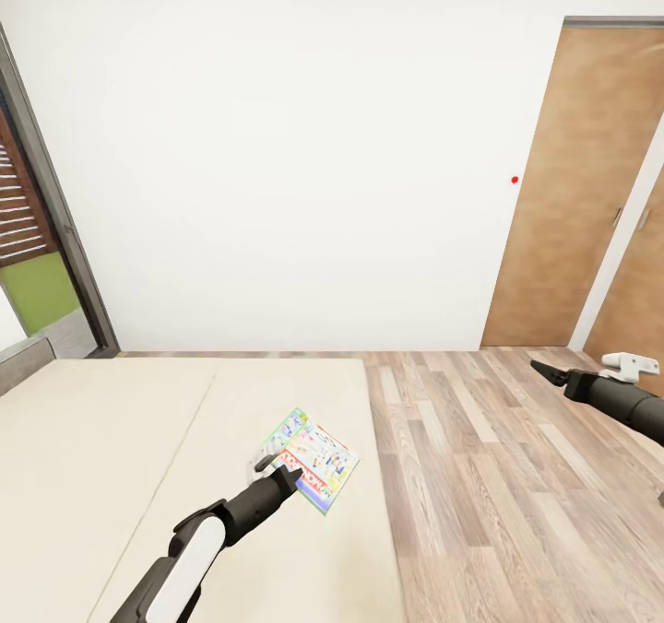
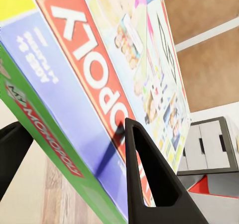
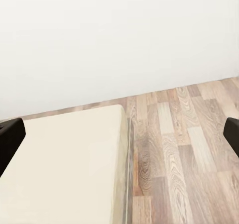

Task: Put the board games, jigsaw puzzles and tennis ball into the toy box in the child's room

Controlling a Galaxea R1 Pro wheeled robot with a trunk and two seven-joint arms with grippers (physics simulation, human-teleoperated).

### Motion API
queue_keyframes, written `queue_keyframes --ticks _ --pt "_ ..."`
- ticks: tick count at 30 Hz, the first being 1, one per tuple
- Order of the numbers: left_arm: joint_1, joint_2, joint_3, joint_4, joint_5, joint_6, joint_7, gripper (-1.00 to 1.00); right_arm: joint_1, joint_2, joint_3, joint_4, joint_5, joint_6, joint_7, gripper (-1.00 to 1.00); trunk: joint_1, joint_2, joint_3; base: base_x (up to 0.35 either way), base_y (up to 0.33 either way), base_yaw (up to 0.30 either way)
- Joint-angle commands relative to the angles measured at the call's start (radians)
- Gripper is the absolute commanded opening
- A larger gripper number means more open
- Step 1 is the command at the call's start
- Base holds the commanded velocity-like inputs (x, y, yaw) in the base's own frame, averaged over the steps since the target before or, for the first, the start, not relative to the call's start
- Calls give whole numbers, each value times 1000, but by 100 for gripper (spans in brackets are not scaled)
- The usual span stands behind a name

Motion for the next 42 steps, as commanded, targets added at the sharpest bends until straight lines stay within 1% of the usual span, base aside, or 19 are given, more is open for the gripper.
queue_keyframes --ticks 1,7,22,42 --pt "-1 1 -1 -1 4 3 -1 -100 -1 0 -1 0 -4 7 1 100 0 -1 -1 1 0 -18" --pt "0 1 -1 0 4 3 -1 -100 -1 0 -2 -1 -4 7 2 100 0 -1 -1 1 0 -90" --pt "0 1 -1 0 4 3 0 -100 -1 -1 -5 -1 -5 7 3 100 0 -1 3 0 0 -194" --pt "0 1 -1 0 3 3 -6 -100 -1 1 -3 -2 -5 7 3 100 0 -1 3 65 23 -27"
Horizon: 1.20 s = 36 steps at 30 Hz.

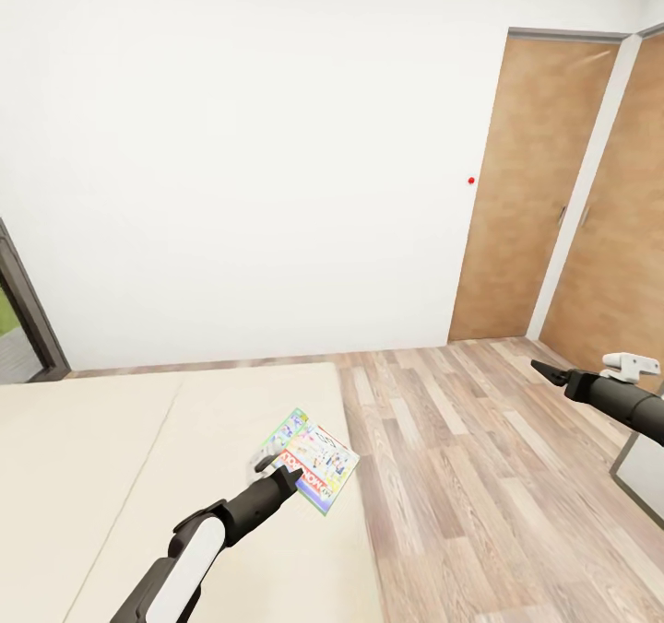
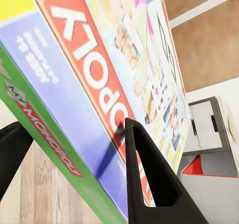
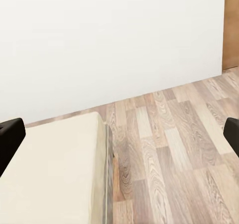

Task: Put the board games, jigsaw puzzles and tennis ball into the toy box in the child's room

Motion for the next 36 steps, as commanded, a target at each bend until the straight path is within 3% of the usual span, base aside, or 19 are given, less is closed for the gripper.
queue_keyframes --ticks 1,13,36 --pt "-1 1 -1 0 4 3 0 -100 -1 0 -1 0 -4 7 1 100 0 -1 -1 23 8 -3" --pt "-1 1 0 0 4 4 0 -100 -1 0 0 0 -4 7 1 100 0 -1 -1 9 3 -54" --pt "-1 1 1 0 7 5 -1 -100 -1 0 1 0 -4 7 1 100 0 -1 -1 1 0 -255"
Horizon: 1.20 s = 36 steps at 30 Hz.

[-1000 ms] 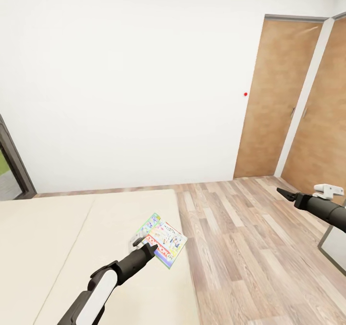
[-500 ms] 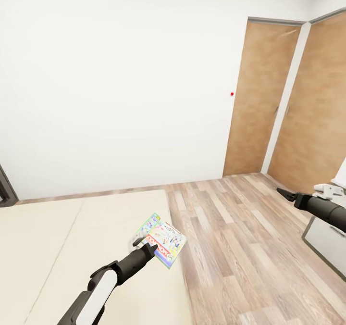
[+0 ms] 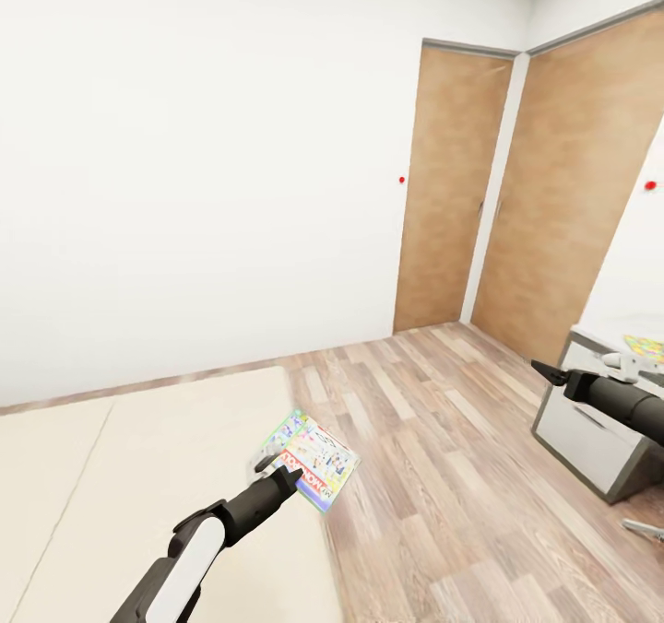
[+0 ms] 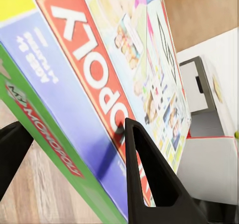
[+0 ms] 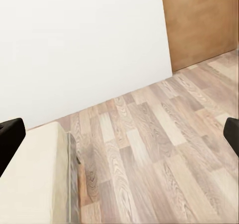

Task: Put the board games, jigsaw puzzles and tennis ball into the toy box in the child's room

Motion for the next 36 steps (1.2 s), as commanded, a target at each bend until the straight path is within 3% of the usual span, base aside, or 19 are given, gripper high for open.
queue_keyframes --ticks 1,11,13,18,19,22,23,29,30,35,36 --pt "-1 1 0 -1 6 3 -1 -100 -1 0 -1 0 -4 7 1 100 0 -1 -1 0 0 -279" --pt "-1 1 1 0 17 9 -1 -100 -4 1 10 21 0 9 -1 100 0 -1 -1 0 0 -281" --pt "-1 2 1 0 29 10 0 -100 -7 4 34 47 2 9 -1 100 0 -1 -1 0 0 -282" --pt "-1 3 1 0 49 10 -1 -100 -16 6 138 114 2 10 0 100 0 -1 -1 0 0 -282" --pt "0 4 1 1 52 9 -1 -100 -18 12 183 147 2 9 -3 100 0 -1 -1 0 0 -282" --pt "1 9 8 2 56 7 -1 -100 -40 41 258 247 6 2 -12 100 0 -1 -1 0 0 -282" --pt "1 9 8 2 56 7 -1 -100 -40 41 258 247 6 2 -12 100 0 -1 -1 0 0 -282" --pt "5 18 41 3 59 6 -1 -100 -192 123 392 614 18 -60 -81 100 0 -1 -1 0 0 -282" --pt "5 18 41 3 59 6 -1 -100 -192 123 392 614 18 -60 -81 100 0 -1 -1 0 0 -282" --pt "6 20 52 4 60 5 -1 -100 -305 151 457 906 23 -196 -115 100 0 -1 -1 0 0 -282" --pt "7 20 52 5 60 5 -1 -100 -315 153 462 929 23 -209 -118 100 0 -1 -1 0 0 -283"
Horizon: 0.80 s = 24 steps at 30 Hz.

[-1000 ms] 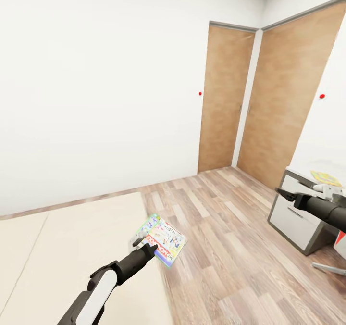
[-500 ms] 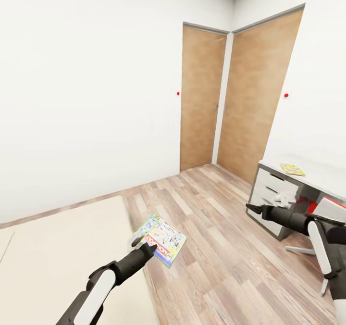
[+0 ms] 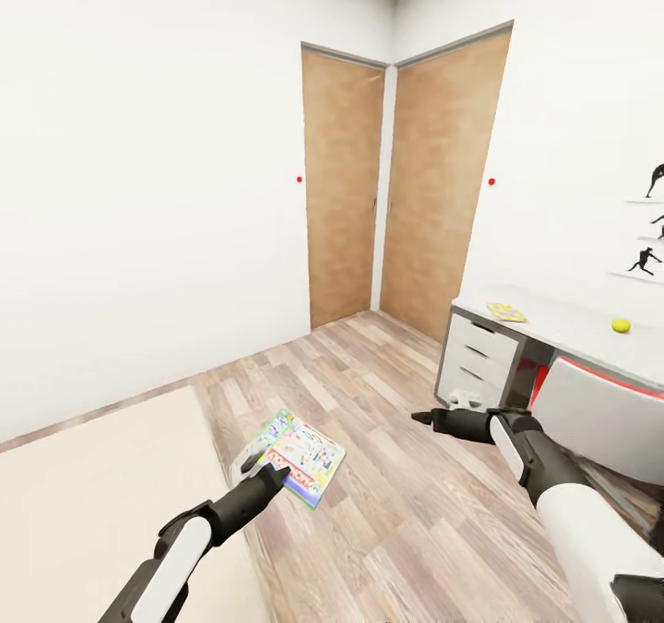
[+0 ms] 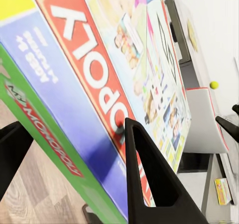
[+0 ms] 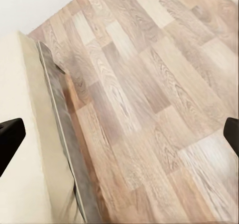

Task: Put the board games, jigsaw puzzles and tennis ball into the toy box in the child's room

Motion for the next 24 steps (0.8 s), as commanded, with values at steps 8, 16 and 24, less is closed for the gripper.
queue_keyframes --ticks 8,16,24 --pt "0 0 2 2 4 3 -1 -100 -37 -1 14 83 -8 -41 -4 100 0 -1 -1 0 0 -285" --pt "0 0 2 3 4 3 -1 -100 -41 -2 14 89 -9 -48 -4 100 0 -1 -1 0 0 -286" --pt "0 1 2 4 4 3 -1 -100 -42 -2 14 89 -10 -50 -4 100 0 -1 -1 0 0 -286"
